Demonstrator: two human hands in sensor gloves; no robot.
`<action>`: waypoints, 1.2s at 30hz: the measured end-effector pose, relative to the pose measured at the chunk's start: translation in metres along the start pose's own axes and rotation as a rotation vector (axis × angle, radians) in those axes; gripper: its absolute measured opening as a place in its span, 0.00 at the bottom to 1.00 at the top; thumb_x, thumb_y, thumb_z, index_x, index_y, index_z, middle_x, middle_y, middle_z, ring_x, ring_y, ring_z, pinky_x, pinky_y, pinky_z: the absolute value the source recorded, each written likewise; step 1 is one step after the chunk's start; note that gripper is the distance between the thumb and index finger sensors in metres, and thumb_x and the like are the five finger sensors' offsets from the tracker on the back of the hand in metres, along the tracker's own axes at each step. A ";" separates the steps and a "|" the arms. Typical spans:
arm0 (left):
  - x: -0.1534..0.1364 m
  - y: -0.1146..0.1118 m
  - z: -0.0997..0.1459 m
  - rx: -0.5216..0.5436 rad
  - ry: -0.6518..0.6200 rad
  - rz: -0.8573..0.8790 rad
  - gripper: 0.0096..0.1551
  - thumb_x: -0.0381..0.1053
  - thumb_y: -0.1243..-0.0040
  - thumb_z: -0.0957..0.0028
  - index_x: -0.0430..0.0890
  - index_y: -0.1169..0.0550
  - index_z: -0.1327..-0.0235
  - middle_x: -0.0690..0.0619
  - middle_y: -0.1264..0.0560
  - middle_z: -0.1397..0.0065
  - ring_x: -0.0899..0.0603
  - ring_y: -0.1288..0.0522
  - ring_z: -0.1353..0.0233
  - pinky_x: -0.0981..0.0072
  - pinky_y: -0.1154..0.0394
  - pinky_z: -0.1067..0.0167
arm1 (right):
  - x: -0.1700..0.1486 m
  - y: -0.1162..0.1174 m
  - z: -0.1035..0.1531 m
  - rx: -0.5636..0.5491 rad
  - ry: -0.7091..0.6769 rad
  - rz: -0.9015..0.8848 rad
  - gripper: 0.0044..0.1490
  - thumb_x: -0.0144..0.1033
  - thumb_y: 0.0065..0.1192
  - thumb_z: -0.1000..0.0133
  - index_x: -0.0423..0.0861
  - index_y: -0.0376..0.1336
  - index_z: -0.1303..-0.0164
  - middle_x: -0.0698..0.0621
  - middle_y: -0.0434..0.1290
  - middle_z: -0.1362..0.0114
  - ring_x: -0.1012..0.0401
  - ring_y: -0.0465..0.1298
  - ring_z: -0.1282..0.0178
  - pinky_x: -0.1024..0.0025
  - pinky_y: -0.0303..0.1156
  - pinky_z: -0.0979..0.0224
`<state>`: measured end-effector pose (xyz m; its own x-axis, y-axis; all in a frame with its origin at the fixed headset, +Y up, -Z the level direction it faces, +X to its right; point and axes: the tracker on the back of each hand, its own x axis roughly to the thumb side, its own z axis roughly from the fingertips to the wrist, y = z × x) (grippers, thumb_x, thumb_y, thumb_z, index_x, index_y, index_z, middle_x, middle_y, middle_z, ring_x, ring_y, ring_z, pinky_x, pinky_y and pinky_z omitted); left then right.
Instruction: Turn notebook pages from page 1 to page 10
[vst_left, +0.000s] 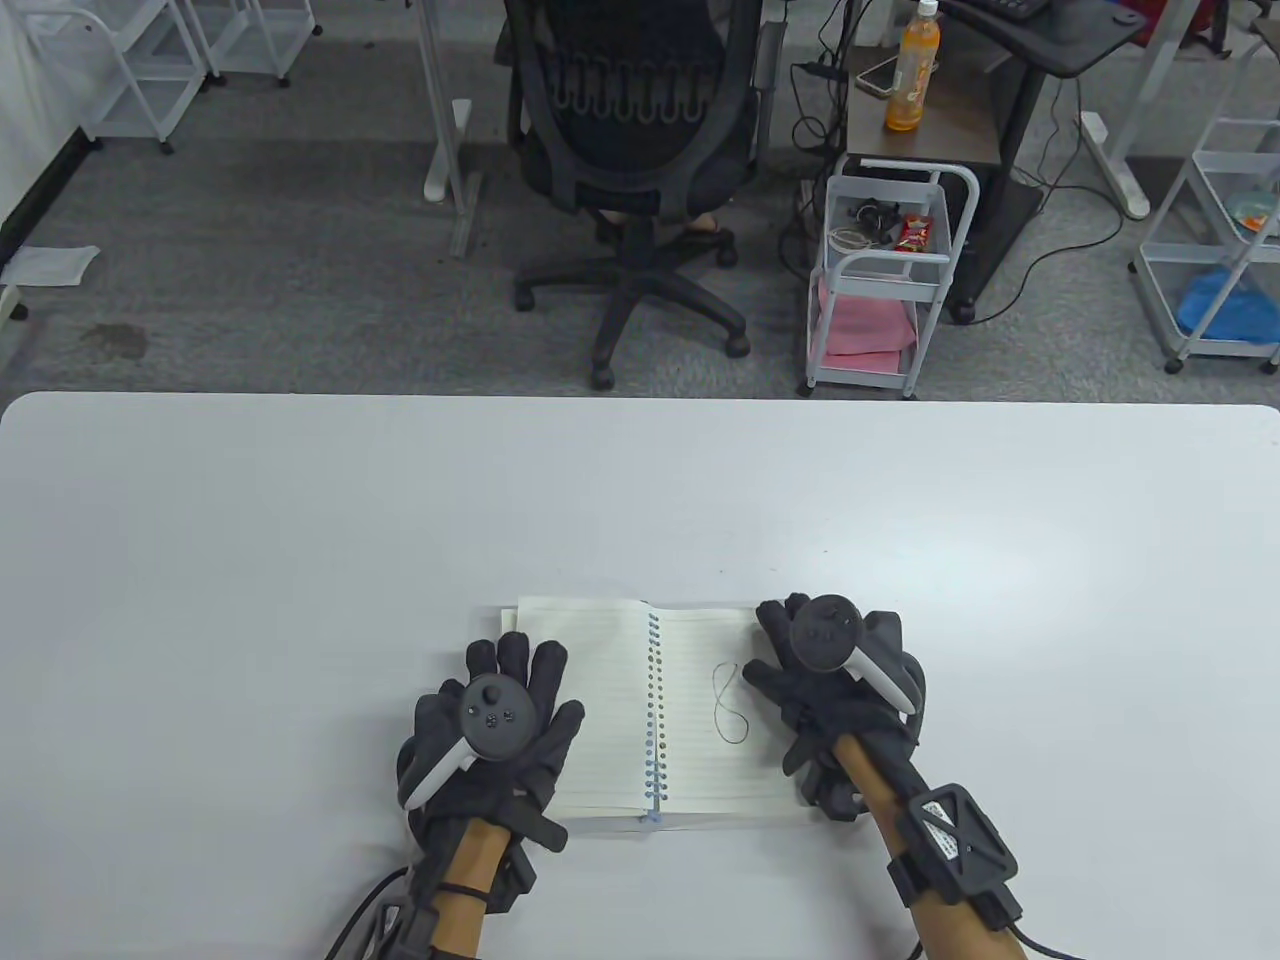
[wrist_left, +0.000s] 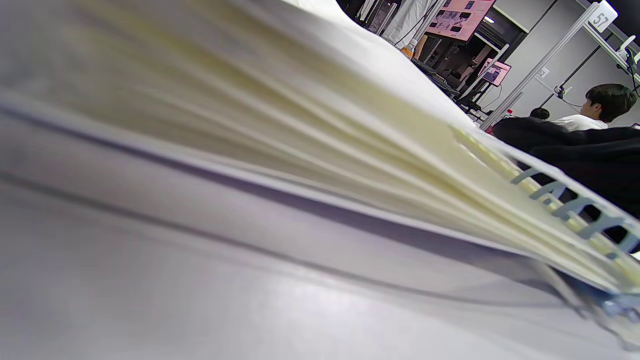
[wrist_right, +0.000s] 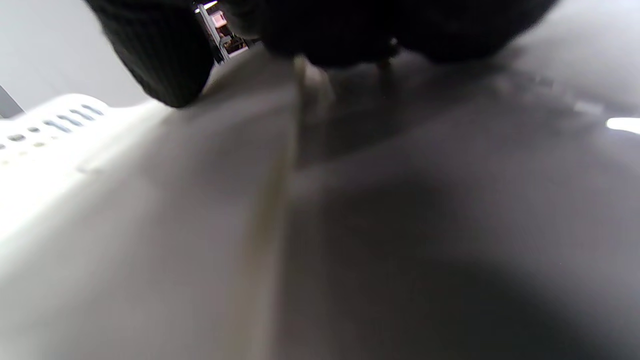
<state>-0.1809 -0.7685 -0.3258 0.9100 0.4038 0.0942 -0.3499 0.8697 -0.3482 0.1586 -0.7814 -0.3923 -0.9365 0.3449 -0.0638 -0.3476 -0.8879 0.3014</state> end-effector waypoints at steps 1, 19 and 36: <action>0.000 0.000 0.000 0.002 -0.001 0.003 0.41 0.70 0.67 0.35 0.62 0.61 0.13 0.52 0.72 0.14 0.42 0.80 0.18 0.41 0.77 0.31 | -0.001 0.001 0.001 0.017 0.034 0.027 0.44 0.59 0.55 0.38 0.56 0.43 0.18 0.46 0.42 0.13 0.73 0.70 0.66 0.71 0.74 0.60; -0.009 0.005 0.002 0.019 0.011 0.056 0.41 0.70 0.67 0.34 0.62 0.61 0.13 0.52 0.72 0.14 0.42 0.80 0.18 0.41 0.77 0.31 | 0.002 -0.014 0.015 0.165 -0.164 -0.528 0.34 0.58 0.49 0.35 0.46 0.69 0.31 0.36 0.62 0.18 0.63 0.76 0.70 0.64 0.77 0.66; -0.026 0.034 0.019 0.115 0.021 0.190 0.41 0.70 0.67 0.34 0.62 0.61 0.13 0.50 0.71 0.13 0.41 0.79 0.17 0.41 0.77 0.31 | 0.086 0.036 0.052 0.390 -0.493 -0.453 0.34 0.54 0.44 0.32 0.51 0.55 0.18 0.37 0.50 0.13 0.57 0.77 0.63 0.57 0.77 0.59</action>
<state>-0.2209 -0.7445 -0.3221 0.8294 0.5584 0.0170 -0.5373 0.8057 -0.2492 0.0684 -0.7677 -0.3374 -0.5458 0.8258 0.1419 -0.5646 -0.4875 0.6660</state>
